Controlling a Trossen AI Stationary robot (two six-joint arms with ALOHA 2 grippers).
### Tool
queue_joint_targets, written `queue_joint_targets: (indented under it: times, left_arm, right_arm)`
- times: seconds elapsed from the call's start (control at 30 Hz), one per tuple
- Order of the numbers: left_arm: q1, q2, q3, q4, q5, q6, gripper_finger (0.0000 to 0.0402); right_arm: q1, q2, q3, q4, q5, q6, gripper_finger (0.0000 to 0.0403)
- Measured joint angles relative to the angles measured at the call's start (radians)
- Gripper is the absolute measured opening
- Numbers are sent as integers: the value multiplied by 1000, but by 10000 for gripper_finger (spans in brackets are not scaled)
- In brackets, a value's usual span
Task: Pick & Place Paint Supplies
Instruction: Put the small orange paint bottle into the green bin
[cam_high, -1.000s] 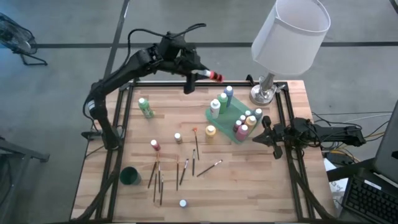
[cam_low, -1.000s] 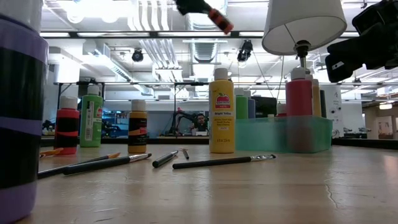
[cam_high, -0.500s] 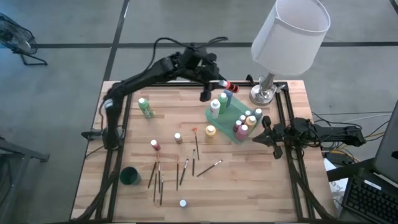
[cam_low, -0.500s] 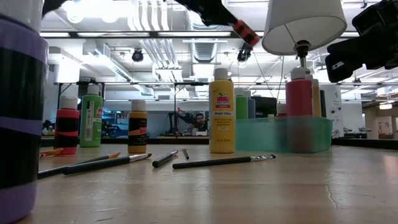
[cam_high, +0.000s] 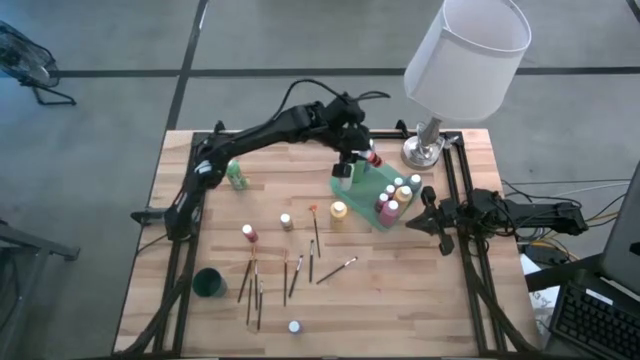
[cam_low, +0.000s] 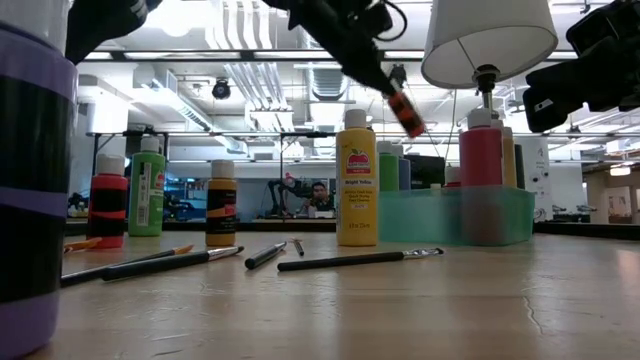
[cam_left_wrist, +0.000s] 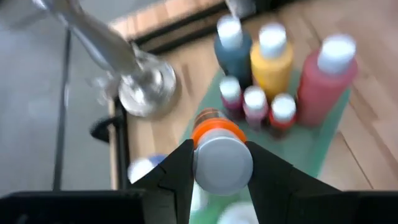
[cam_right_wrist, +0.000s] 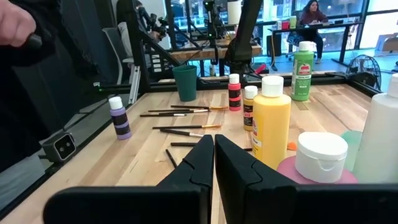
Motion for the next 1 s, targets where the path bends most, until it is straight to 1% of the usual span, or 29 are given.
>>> queue_joint_targets:
  times: [0.2,0.33,0.53,0.63,0.7,0.77,0.83,0.9,1.0]
  left_arm:
    - [-27,-20,4,-100,-10,-25,125]
    - [-49,-88,1,-111,-34,-46,124]
    - [-45,-195,1,-173,-53,-158,124]
    - [-46,-241,0,-191,-52,-190,124]
    - [-46,-272,-1,-206,-51,-206,124]
    - [-46,-300,-1,-214,-50,-226,124]
    - [-46,-321,-1,-220,-49,-251,124]
    - [-46,-340,-3,-237,-49,-279,124]
    - [-46,-375,-16,-251,-49,-317,124]
  right_arm:
    - [0,1,0,0,0,0,13]
    - [0,1,0,0,0,0,13]
    - [0,0,0,0,0,0,13]
    - [0,0,0,1,0,8,13]
    - [0,-1,0,11,37,72,13]
    - [0,-2,0,11,94,171,13]
    - [0,1,0,8,127,261,13]
    - [-1,1,0,6,163,305,13]
    - [0,1,0,6,165,320,13]
